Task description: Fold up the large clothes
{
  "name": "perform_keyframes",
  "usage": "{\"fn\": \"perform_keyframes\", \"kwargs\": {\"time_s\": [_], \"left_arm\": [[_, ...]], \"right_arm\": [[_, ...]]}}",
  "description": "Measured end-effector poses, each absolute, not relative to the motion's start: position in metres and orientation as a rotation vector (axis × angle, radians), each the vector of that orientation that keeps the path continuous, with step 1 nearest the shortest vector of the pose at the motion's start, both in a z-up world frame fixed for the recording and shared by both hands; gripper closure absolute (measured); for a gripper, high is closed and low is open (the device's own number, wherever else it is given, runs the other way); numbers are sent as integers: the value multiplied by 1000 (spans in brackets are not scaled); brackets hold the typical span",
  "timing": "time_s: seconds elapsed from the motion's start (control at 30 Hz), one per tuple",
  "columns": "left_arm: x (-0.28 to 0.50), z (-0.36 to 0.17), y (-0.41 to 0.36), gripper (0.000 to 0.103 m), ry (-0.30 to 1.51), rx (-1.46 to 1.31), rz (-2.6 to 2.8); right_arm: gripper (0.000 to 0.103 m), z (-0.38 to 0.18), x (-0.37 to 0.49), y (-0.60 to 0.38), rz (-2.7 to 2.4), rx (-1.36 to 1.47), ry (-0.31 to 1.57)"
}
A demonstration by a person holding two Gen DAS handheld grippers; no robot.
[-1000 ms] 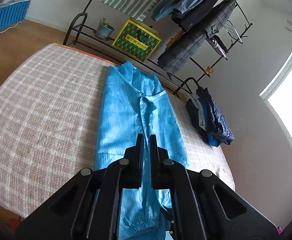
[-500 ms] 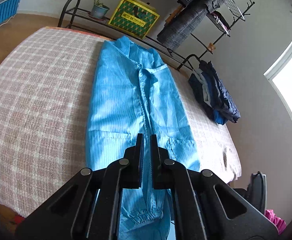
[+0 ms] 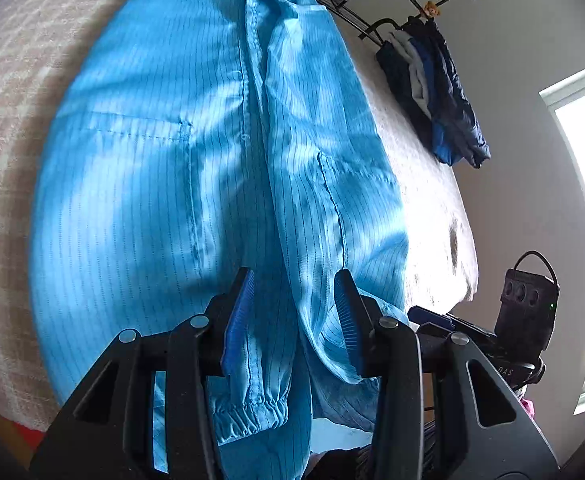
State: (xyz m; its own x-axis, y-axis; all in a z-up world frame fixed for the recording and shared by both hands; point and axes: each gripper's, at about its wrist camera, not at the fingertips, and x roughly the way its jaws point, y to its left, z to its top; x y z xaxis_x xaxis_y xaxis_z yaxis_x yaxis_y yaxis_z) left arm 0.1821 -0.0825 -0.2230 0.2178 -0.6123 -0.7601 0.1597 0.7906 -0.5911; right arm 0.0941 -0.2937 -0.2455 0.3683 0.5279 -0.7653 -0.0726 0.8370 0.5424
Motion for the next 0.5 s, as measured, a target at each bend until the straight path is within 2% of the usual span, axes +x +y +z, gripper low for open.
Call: {"fn": "perform_keyframes", "kwargs": {"time_s": [0.1, 0.13, 0.17, 0.2, 0.33, 0.43, 0.47, 0.5], "left_arm": [[183, -231, -94, 62, 1265, -407, -558], [184, -233, -97, 68, 1270, -395, -560], [184, -234, -100, 72, 1274, -382, -562], [184, -235, -103, 80, 1274, -367, -562], [186, -237, -108, 92, 1263, -325, -547], [187, -240, -106, 95, 1266, -329, -544], [187, -240, -105, 95, 1266, -329, -544], [187, -241, -105, 95, 1266, -328, -544]], "right_arm": [[49, -259, 100, -295, 443, 526, 1145], [52, -259, 101, -292, 453, 523, 1141], [69, -260, 103, -289, 473, 519, 1152], [83, -261, 104, -285, 508, 529, 1172], [92, -250, 91, -270, 601, 499, 1170], [89, -233, 77, -264, 630, 398, 1130], [81, -233, 76, -265, 612, 396, 1129], [60, -235, 77, -269, 594, 420, 1130]]}}
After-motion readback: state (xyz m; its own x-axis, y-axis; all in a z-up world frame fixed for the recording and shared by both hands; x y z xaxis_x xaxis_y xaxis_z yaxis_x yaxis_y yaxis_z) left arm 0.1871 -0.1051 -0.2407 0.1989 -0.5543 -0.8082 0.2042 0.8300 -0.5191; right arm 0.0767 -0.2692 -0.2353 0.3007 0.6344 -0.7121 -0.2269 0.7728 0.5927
